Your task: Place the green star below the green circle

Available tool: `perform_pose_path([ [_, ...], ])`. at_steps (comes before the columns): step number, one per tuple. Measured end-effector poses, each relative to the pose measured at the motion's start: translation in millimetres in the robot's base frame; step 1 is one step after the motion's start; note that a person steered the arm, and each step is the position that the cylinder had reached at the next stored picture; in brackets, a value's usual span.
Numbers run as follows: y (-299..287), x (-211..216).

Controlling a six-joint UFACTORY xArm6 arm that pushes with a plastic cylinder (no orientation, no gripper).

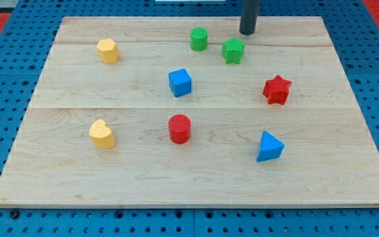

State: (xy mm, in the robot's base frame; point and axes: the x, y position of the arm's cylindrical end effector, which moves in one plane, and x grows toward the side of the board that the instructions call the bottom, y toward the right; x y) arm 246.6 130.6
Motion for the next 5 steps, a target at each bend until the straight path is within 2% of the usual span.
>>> perform_pose_path([
  [1,-8,32],
  [2,-44,78],
  [3,-74,90],
  [4,-50,94],
  [5,-59,122],
])
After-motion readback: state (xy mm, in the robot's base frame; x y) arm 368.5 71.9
